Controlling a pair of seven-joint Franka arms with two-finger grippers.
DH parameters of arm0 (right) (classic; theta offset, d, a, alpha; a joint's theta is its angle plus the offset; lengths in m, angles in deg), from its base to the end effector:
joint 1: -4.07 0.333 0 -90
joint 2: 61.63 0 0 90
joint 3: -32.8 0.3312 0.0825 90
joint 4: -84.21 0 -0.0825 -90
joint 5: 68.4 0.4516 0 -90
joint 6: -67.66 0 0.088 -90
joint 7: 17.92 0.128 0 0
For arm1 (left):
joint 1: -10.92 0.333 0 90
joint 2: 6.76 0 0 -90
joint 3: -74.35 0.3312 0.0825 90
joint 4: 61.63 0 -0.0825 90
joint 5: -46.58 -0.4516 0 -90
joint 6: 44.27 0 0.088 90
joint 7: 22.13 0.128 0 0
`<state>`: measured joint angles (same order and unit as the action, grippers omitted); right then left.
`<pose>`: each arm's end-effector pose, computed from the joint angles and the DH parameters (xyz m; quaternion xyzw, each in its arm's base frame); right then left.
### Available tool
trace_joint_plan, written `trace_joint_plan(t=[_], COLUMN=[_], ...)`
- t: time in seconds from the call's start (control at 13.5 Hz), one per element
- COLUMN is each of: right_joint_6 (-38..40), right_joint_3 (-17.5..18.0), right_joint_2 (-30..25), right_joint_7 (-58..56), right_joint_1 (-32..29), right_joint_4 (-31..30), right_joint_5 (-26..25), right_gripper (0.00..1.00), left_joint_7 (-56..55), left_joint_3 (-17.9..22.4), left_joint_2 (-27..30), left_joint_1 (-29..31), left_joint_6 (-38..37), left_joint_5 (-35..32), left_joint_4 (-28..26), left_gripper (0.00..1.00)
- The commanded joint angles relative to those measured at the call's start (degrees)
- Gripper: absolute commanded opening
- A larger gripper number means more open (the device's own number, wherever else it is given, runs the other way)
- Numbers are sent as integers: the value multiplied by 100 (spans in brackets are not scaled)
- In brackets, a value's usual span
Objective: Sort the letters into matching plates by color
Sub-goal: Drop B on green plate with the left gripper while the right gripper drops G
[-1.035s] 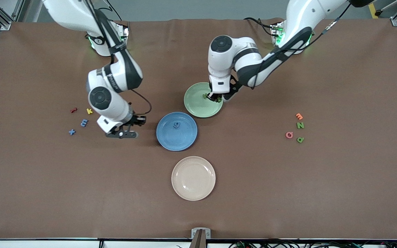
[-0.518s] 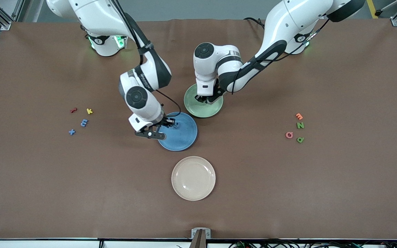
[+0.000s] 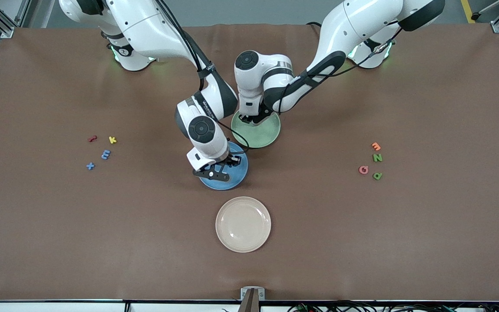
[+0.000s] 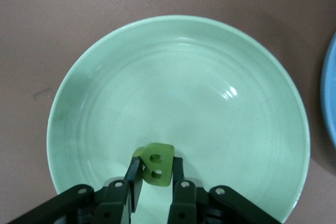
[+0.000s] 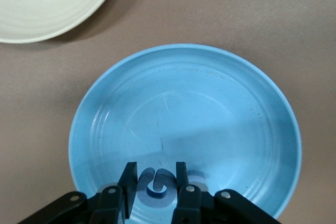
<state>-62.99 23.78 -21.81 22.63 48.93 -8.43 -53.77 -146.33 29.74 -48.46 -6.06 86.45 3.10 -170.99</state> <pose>0.5961 0.4555 0.1652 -0.9931 0.1076 0.0353 0.0300 0.3380 -0.5735 0.1401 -0.9445 -0.3268 -0.0257 0.0228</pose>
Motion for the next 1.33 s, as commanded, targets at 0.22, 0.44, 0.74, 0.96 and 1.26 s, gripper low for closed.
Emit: trace_joint_plan(t=[0.22,0.44,0.74,0.96,1.26], right_joint_6=[-57,-66,-92,4,1075], right_joint_3=[-65,-65,-65,-82,-126], right_joint_2=[263,263,281,176,-420], right_joint_7=[76,84,76,-20,-126], right_joint_1=[145,189,207,146,-239], right_joint_4=[229,238,238,247,142], right_joint_5=[137,137,137,111,58], right_gripper=[24,26,95,99,99], left_joint_7=[-193,-184,-149,-88,-44], left_joint_3=[32,32,23,6,-195], left_joint_2=[-4,4,101,285,575], left_joint_1=[-60,-60,54,124,535], left_joint_6=[-46,-46,-64,-484,-942], left_joint_5=[-56,-38,-47,-38,-12], left_joint_4=[-33,-24,-33,-41,-173], left_gripper=[3,81,100,100,100])
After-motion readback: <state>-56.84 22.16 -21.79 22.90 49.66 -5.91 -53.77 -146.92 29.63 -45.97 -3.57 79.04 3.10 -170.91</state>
